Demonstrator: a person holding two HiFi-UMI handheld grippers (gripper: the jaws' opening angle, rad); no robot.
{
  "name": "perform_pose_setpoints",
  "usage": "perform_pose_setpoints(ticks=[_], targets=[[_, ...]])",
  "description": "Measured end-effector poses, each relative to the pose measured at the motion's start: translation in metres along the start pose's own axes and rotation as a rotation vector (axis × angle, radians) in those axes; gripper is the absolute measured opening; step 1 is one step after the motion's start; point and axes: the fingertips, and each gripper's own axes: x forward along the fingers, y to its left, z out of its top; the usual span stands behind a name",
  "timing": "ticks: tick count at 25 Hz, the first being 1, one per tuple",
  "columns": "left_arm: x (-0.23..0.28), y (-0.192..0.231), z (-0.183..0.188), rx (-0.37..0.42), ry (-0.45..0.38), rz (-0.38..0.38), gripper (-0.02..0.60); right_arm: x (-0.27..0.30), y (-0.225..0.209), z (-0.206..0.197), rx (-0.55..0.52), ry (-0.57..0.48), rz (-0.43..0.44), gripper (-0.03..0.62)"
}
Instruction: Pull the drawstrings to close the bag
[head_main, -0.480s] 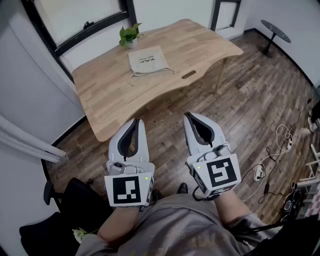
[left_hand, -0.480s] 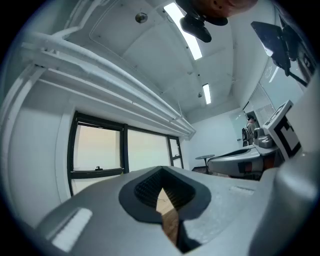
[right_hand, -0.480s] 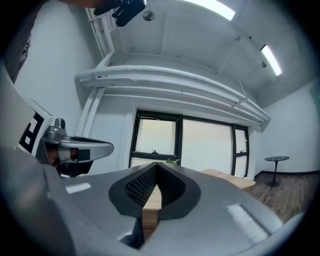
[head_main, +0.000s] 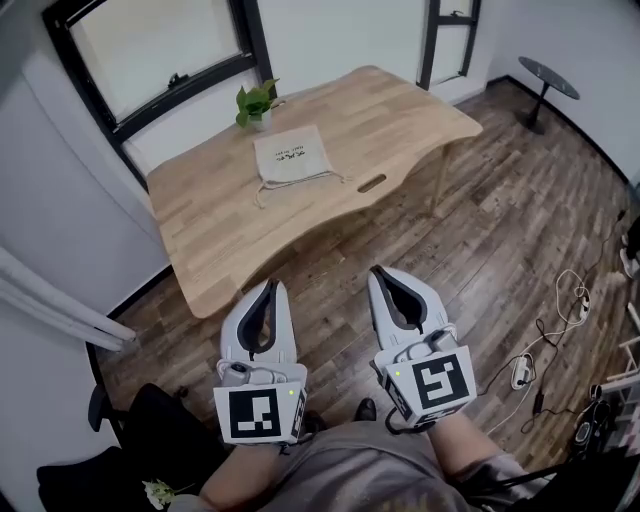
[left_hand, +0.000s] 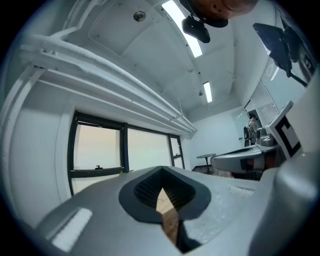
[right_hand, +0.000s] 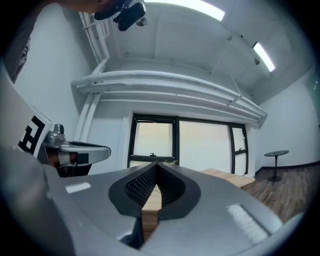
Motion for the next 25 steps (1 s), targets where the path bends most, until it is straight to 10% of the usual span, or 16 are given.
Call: perform_pose_setpoints(ticks=[15, 25], targets=[[0.046, -0.014, -0.015, 0.022, 0.037, 0.031, 0.002, 0.026, -0.048, -0.024, 0.007, 0.01, 0.068, 0.031], [0.138, 0.059, -0.052, -0.021, 0.056, 0.04, 0.002, 0.138, -0.057, -0.037, -0.018, 0.061, 0.094, 0.034]])
